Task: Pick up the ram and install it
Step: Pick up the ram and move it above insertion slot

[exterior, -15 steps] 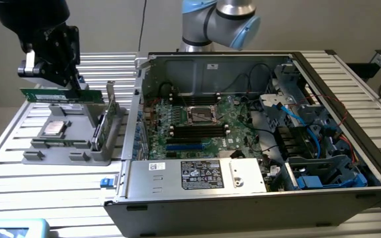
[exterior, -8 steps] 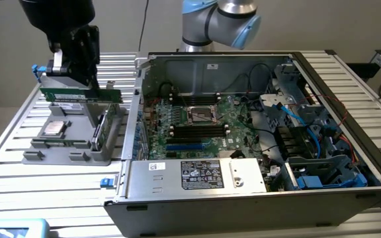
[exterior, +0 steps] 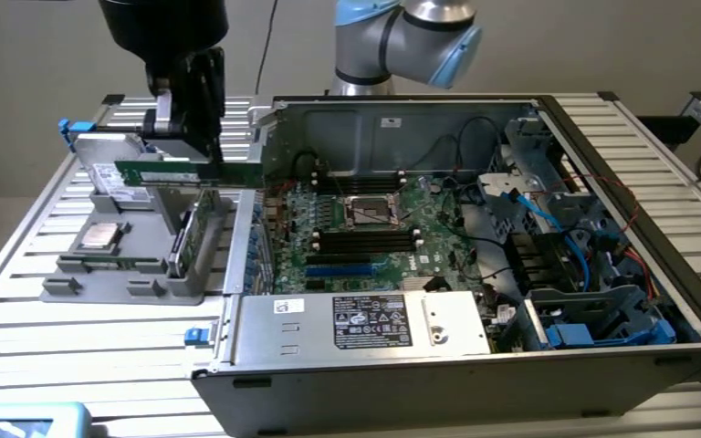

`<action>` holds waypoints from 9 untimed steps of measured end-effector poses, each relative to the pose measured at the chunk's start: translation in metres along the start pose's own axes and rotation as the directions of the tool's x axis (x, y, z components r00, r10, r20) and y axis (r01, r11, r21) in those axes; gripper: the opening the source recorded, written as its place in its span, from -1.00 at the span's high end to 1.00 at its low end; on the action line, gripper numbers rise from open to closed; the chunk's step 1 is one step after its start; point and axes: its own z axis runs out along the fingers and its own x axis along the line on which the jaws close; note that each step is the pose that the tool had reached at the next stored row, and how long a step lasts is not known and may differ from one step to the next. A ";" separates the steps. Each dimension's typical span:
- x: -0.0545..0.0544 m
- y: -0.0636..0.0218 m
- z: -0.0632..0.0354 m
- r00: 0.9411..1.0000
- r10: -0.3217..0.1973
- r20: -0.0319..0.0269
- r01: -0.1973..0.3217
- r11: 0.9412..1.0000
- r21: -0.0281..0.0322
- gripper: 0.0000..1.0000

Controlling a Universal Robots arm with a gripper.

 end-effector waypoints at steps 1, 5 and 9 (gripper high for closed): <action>0.000 -0.0046 -0.0001 1.000 0.000 0.000 0.000 1.000 0.000 0.73; -0.002 -0.0230 -0.0002 1.000 0.000 0.000 0.000 1.000 0.000 0.73; -0.003 -0.0408 -0.0004 1.000 0.000 0.001 0.000 1.000 0.000 0.73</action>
